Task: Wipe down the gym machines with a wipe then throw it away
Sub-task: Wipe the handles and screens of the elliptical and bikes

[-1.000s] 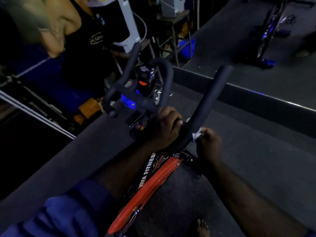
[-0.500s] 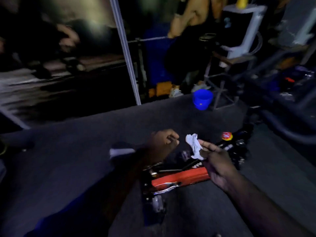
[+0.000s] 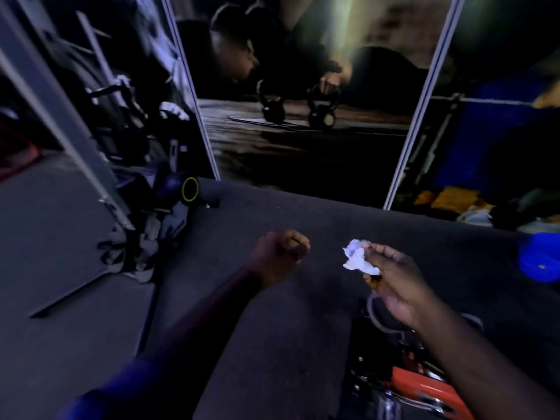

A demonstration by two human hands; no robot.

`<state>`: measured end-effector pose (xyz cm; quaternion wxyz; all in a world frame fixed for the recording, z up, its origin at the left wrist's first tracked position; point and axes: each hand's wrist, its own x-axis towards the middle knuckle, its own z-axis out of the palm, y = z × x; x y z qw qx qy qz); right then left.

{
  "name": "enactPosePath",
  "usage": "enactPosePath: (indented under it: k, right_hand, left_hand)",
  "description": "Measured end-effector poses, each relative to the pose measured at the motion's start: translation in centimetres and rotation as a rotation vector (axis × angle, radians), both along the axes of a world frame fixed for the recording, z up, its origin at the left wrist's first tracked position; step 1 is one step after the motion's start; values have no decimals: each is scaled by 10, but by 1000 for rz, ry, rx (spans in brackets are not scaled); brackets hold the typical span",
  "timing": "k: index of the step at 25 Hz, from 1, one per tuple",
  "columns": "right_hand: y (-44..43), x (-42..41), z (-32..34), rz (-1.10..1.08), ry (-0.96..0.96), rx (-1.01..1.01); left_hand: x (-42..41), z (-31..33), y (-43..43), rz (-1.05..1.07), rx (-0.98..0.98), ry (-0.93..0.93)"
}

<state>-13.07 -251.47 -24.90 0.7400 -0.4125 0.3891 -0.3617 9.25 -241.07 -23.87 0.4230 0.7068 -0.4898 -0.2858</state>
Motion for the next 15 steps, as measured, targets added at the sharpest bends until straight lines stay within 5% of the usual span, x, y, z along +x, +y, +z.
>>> enactPosePath:
  k: [8, 15]
  right_hand:
    - [-101, 195, -42, 114, 24, 30]
    - [-212, 286, -34, 57, 72, -34]
  left_hand:
    - [181, -13, -67, 161, 131, -48]
    - [274, -13, -196, 95, 156, 9]
